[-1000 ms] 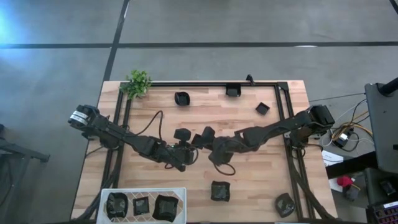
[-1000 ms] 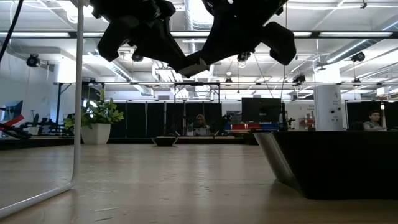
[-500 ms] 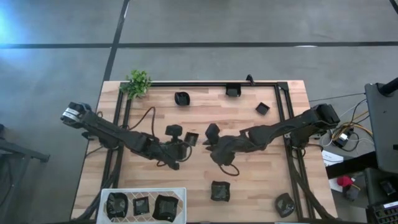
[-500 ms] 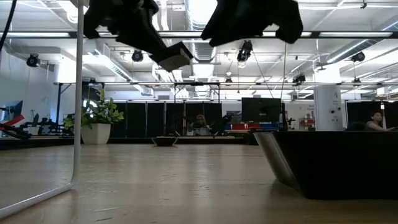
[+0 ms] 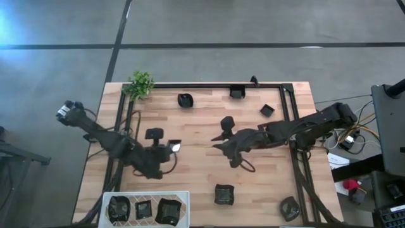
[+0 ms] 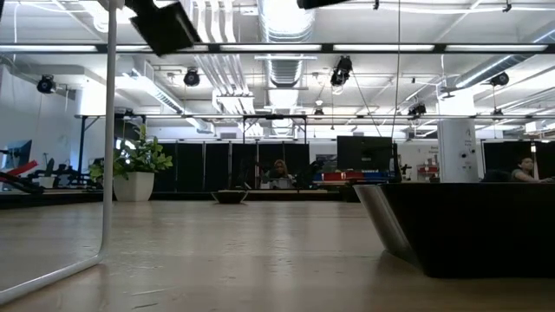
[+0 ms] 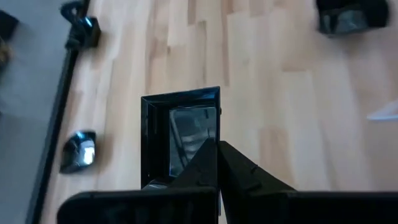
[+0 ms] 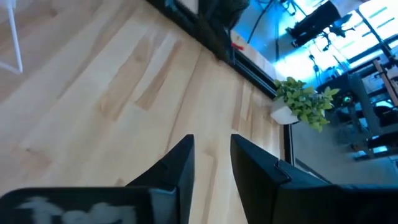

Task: Pick & Place Mini shaped plates
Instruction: Stack the black square plate on top of the other black square plates on the shelf

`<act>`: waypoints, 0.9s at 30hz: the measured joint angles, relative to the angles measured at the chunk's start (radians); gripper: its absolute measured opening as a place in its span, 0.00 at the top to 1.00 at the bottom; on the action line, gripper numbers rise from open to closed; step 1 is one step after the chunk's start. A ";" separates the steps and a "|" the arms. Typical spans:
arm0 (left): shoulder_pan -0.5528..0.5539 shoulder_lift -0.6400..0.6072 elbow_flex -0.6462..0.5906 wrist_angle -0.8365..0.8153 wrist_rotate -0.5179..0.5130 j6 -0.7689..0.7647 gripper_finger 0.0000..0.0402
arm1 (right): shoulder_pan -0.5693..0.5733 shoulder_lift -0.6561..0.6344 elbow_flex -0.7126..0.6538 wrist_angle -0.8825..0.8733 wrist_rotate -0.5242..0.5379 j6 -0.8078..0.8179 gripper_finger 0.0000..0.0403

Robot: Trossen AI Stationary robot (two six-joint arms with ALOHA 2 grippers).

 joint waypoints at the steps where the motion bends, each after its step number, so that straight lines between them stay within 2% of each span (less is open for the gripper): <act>1: -0.019 0.003 0.031 -0.047 0.006 -0.039 1.00 | 0.000 -0.008 0.000 -0.001 0.000 0.007 0.76; 5: -0.107 0.013 0.124 -0.141 0.051 -0.182 1.00 | 0.000 -0.026 0.000 -0.002 -0.001 0.030 0.77; 12: -0.261 0.033 0.188 -0.143 0.152 -0.317 1.00 | 0.000 -0.044 0.000 -0.001 -0.001 0.058 0.79; 21: -0.470 0.034 0.214 -0.147 0.207 -0.080 1.00 | 0.000 -0.045 0.000 0.000 -0.002 0.064 0.79; 27: -0.561 0.038 0.214 -0.163 0.190 0.103 1.00 | 0.000 -0.045 0.000 0.004 -0.003 0.143 0.80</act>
